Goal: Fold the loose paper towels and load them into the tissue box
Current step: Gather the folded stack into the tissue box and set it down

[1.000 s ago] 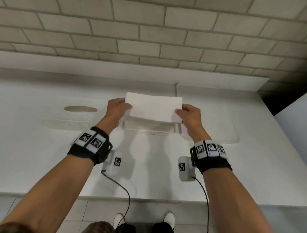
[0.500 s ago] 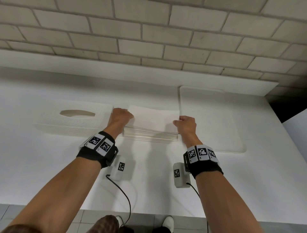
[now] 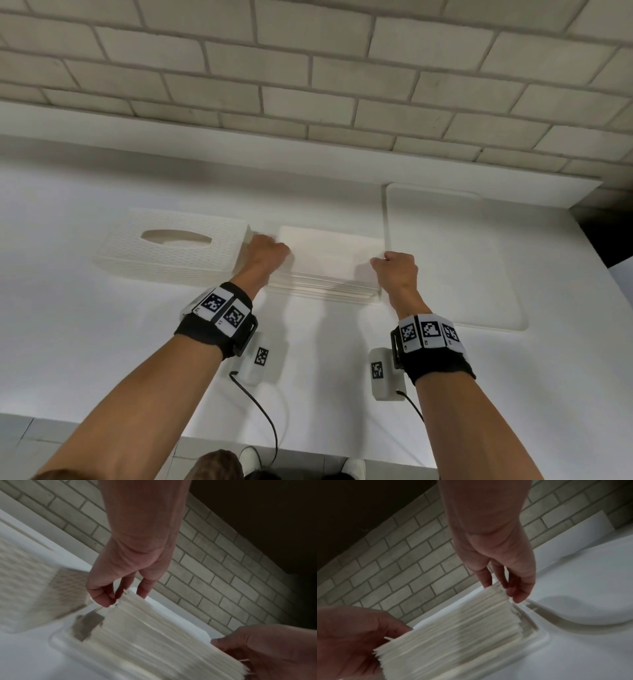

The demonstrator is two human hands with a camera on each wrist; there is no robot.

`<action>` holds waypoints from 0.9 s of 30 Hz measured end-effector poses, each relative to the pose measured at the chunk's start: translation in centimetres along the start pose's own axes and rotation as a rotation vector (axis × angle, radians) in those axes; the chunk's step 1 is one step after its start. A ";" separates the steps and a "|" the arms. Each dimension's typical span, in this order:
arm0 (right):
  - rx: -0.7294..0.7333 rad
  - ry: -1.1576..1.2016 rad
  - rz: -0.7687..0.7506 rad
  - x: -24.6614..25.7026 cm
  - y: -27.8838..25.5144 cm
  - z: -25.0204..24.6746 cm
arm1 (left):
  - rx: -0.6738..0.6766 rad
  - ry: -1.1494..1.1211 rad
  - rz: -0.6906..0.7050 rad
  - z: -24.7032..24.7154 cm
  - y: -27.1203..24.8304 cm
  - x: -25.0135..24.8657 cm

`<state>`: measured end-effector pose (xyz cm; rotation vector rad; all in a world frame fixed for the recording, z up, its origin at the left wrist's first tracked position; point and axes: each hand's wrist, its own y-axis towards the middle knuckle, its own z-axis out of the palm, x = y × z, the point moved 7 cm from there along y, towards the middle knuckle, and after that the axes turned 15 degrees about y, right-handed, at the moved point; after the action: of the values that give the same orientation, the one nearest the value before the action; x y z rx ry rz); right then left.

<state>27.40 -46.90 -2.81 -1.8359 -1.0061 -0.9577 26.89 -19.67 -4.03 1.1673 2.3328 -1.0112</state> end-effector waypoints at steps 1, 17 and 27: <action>-0.031 -0.031 -0.049 1.0 -0.4 -0.3 | -0.013 -0.006 0.006 -0.8 -0.1 -0.1; 0.453 -0.003 0.115 8.3 -9.8 22.7 | -0.439 -0.056 -0.256 -22.3 6.4 15.2; 0.299 0.046 0.137 6.4 -10.2 26.1 | -0.242 -0.284 -0.284 -20.8 8.2 19.4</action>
<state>26.78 -18.17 -4.11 -1.6041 -0.9275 -0.7214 22.00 9.54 -4.52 0.5718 2.3459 -0.8833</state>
